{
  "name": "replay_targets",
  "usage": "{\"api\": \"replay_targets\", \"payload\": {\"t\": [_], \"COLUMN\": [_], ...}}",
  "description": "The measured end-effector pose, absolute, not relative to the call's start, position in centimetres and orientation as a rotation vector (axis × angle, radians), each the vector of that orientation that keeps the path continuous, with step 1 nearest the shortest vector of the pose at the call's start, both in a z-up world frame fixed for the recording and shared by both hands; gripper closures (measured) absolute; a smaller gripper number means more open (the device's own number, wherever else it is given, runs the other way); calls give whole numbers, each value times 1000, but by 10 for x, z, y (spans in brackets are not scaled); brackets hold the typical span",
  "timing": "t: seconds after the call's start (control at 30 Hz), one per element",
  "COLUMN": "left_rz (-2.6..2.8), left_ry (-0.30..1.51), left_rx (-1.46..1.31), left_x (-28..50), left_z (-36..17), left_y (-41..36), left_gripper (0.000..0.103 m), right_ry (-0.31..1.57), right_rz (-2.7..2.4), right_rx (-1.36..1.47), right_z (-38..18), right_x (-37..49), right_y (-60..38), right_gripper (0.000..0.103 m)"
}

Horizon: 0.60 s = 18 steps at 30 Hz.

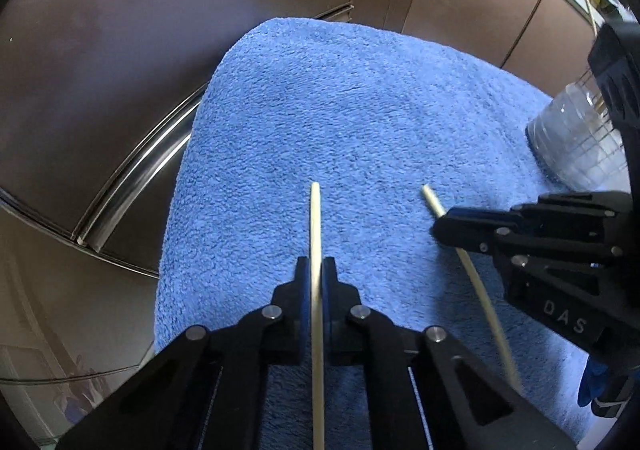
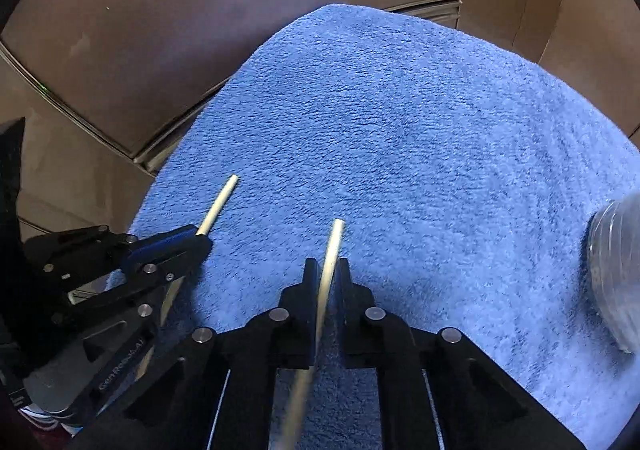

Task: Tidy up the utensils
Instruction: 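Grasp a chopstick with the left tool while the right tool grasps the last chopstick, then lift both chopsticks and lower them into the utensil holder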

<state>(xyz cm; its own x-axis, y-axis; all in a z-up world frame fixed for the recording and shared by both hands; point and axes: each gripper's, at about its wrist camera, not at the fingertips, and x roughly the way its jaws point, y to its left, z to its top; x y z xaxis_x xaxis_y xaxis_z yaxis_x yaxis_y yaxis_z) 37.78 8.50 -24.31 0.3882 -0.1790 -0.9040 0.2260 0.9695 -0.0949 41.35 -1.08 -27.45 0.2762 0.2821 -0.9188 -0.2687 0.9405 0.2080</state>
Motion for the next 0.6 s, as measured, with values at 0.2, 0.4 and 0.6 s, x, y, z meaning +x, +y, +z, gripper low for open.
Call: {"api": "replay_targets", "payload": {"t": [0.2,0.4,0.6], "left_rz": [-235,-228,-279], "left_ry": [1052,930,791], "left_rx": [5,-14,-62], "left_x": [354,314,264], "left_z": [-221,-183,-142], "left_y": [87,80,67], "left_gripper": [99,99,99], "right_ry": [1176,1016,811], "right_rz": [437,546,600], "right_rx": [44,80,92], "right_z": [-251,-204,-164], "right_x": [390,335,258], "right_y": [-25,-54,-100], "right_gripper": [97,97,97]}}
